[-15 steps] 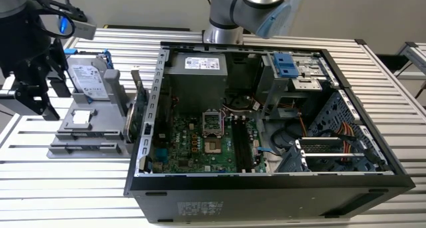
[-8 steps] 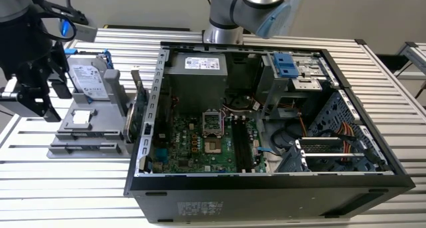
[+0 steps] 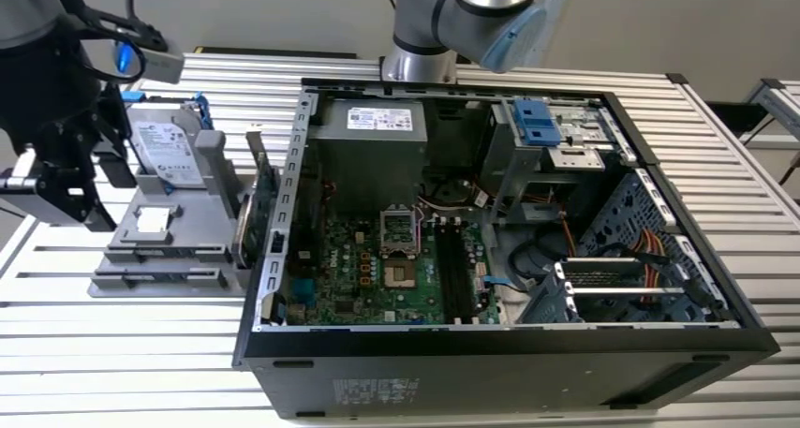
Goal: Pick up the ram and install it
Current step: 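Pick up the ram and move it above insertion slot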
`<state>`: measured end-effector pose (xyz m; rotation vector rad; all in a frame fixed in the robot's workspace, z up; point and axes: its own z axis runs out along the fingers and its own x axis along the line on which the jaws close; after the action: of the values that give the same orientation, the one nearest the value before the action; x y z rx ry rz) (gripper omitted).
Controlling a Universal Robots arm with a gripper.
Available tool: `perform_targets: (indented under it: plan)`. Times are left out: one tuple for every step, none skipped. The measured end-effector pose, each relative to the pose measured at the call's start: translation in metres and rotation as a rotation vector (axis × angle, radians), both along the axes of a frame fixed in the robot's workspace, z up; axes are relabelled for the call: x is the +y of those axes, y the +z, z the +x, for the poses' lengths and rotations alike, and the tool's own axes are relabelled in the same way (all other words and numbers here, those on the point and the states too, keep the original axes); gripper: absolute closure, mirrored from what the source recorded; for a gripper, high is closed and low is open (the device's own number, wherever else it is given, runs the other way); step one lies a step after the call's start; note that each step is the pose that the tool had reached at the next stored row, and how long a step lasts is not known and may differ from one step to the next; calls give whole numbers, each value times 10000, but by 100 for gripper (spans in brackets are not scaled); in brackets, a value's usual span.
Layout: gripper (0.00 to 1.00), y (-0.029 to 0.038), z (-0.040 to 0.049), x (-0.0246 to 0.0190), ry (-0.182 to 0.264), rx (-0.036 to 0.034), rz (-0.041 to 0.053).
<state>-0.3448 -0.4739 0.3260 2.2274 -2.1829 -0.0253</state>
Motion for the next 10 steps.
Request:
perform_targets:
  plan:
    - [0,-6,0,0,0,-1,1]
    - [0,-11,0,0,0,0,1]
    - [0,-16,0,0,0,0,1]
    - [0,-21,0,0,0,-1,1]
    - [0,-27,0,0,0,-1,1]
    - [0,-34,0,0,0,-1,1]
    - [0,-41,0,0,0,-1,1]
    - [0,-50,0,0,-1,-1,1]
    - [0,-58,0,0,0,-1,1]
    - [0,-66,0,0,-1,0,0]
